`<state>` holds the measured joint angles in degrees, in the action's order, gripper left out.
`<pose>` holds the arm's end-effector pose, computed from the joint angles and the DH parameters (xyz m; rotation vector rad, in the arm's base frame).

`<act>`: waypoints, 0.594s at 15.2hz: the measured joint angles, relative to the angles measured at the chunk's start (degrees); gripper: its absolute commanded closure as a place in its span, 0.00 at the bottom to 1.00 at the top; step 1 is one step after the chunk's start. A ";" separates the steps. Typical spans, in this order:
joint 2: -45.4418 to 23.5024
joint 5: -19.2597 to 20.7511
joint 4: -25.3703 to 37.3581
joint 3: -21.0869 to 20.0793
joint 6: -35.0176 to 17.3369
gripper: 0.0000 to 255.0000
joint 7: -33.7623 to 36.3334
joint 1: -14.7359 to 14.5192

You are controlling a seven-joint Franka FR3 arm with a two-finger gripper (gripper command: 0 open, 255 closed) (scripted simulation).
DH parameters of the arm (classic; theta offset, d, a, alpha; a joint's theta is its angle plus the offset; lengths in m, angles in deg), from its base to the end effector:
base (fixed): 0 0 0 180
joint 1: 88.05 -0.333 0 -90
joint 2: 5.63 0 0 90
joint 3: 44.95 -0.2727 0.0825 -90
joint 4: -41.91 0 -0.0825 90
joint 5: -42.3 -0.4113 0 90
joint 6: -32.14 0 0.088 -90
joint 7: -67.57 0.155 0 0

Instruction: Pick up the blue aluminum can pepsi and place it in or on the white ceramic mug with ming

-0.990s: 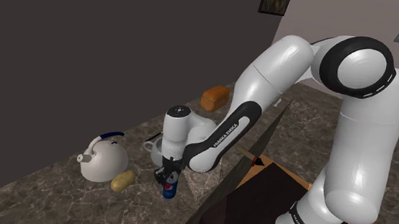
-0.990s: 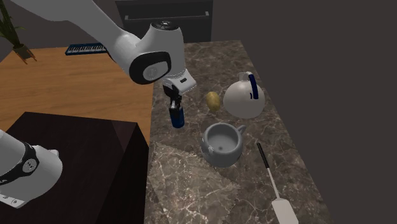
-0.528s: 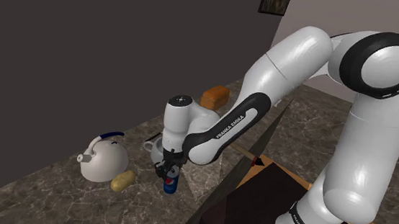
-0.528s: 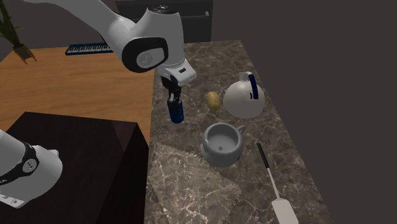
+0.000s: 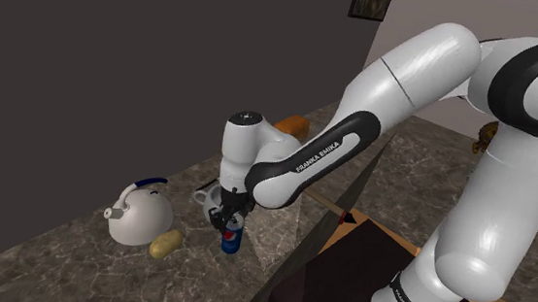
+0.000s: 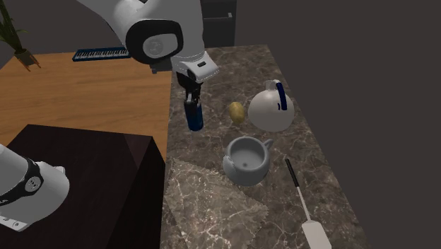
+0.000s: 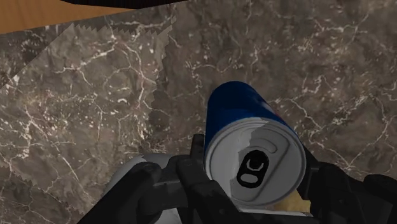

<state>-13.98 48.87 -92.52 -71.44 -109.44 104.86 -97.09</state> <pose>0.4226 0.3086 0.1645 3.1337 0.0865 0.0021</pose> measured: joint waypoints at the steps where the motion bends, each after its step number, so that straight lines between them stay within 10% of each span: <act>1: 0.69 -0.57 0.21 -0.16 0.81 1.00 -0.40 0.10; 9: 5.58 -4.26 1.72 -0.85 6.58 1.00 -2.99 0.54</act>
<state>-8.39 44.62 -90.81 -72.29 -102.86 101.88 -96.55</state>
